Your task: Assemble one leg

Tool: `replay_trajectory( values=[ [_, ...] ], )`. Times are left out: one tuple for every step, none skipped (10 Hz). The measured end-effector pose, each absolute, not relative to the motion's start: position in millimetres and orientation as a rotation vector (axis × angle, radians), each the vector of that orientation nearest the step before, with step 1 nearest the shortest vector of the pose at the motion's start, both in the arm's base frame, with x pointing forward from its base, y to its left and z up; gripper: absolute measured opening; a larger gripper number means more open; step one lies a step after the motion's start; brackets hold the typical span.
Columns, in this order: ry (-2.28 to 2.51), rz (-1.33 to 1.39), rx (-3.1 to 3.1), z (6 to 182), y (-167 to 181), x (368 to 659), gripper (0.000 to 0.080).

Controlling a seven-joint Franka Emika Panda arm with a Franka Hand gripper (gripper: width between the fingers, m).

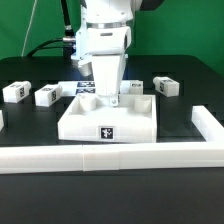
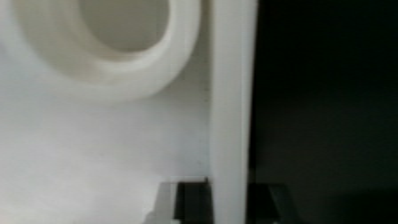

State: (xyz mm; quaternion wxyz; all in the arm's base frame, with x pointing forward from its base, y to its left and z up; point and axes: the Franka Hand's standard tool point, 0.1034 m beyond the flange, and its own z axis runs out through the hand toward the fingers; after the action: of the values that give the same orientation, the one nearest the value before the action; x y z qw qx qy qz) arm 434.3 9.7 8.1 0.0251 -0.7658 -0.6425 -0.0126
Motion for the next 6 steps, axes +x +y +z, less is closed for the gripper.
replay_trajectory(
  values=[
    [-1.987, -0.039, -2.368, 8.1, 10, 434, 0.0055],
    [-1.987, -0.039, -2.368, 8.1, 10, 434, 0.0055],
    [-2.007, -0.035, -2.35, 8.2, 9, 435, 0.0055],
    [-2.078, -0.026, -2.286, 9.3, 4, 440, 0.0055],
    [-2.152, -0.023, -2.221, 8.7, 3, 447, 0.0057],
    [-2.232, -0.031, -2.152, 8.0, 3, 455, 0.0057]
  ],
)
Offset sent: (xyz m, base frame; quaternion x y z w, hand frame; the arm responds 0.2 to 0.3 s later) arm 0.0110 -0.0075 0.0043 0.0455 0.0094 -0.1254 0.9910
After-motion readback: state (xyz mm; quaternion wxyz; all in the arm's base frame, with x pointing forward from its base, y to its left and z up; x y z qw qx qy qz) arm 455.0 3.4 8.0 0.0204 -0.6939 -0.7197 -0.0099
